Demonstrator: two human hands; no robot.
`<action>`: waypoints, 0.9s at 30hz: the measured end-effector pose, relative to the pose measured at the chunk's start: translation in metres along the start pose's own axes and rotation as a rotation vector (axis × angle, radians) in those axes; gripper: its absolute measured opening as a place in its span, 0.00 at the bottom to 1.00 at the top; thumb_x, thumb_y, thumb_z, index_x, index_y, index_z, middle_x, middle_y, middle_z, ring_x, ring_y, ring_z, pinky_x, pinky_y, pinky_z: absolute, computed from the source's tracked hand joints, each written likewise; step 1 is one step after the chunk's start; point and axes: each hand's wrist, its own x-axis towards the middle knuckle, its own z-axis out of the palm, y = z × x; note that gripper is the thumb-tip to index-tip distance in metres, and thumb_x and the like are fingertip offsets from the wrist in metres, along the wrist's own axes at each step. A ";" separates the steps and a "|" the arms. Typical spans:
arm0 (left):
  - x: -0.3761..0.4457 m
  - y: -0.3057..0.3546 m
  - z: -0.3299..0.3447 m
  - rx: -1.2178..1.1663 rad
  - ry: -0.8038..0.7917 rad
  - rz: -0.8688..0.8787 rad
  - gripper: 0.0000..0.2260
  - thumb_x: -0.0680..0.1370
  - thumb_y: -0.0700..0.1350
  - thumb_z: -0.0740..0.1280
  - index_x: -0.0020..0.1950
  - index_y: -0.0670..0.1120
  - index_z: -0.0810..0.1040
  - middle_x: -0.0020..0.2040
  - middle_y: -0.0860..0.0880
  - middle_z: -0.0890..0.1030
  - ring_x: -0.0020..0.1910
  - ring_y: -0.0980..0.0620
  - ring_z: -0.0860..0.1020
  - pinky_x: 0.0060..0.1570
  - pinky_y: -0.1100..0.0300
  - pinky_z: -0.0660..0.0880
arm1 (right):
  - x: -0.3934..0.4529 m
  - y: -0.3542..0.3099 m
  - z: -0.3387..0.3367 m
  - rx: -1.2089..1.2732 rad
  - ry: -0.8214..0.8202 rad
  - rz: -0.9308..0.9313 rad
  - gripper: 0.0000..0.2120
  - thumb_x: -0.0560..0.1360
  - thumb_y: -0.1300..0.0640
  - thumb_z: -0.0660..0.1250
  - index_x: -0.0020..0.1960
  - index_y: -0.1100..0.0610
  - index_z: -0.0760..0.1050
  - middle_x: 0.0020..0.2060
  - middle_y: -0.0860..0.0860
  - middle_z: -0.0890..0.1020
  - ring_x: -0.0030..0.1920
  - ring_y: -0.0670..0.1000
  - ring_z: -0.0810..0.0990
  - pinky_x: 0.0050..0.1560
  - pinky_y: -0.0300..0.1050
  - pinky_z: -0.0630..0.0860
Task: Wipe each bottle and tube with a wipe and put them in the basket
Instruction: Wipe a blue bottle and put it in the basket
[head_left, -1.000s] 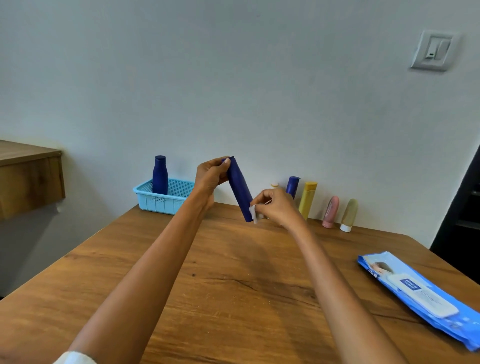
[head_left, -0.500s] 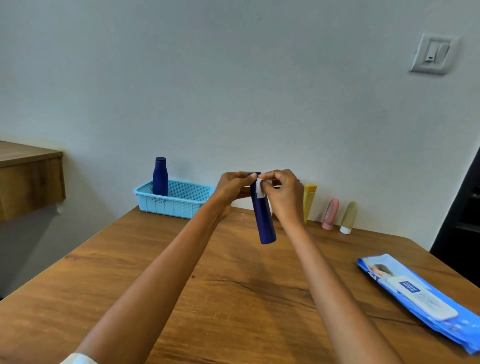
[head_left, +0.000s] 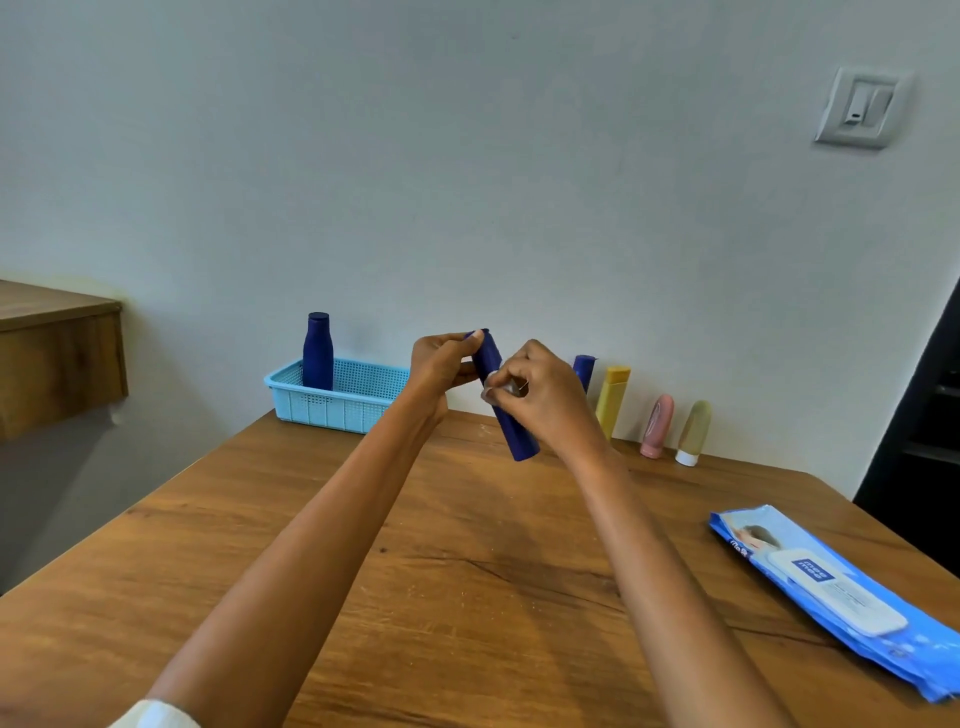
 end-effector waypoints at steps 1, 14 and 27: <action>0.001 0.001 -0.002 -0.017 0.024 0.007 0.08 0.75 0.41 0.69 0.52 0.38 0.78 0.41 0.44 0.82 0.35 0.50 0.82 0.36 0.63 0.79 | -0.001 0.001 0.001 -0.034 -0.029 -0.025 0.07 0.71 0.54 0.73 0.47 0.55 0.81 0.44 0.46 0.73 0.43 0.43 0.74 0.44 0.34 0.69; 0.011 0.013 -0.032 -0.032 0.085 0.076 0.06 0.77 0.40 0.67 0.53 0.42 0.76 0.43 0.46 0.81 0.41 0.49 0.82 0.39 0.64 0.79 | -0.012 0.022 -0.005 0.278 -0.090 0.201 0.07 0.70 0.60 0.72 0.37 0.49 0.77 0.41 0.46 0.77 0.40 0.43 0.76 0.39 0.31 0.70; -0.002 -0.008 -0.001 0.085 -0.355 0.076 0.07 0.78 0.40 0.64 0.53 0.43 0.80 0.46 0.45 0.84 0.46 0.51 0.82 0.43 0.63 0.78 | -0.002 -0.004 0.019 0.262 0.478 0.179 0.05 0.74 0.59 0.68 0.48 0.58 0.82 0.46 0.49 0.79 0.43 0.43 0.76 0.42 0.22 0.68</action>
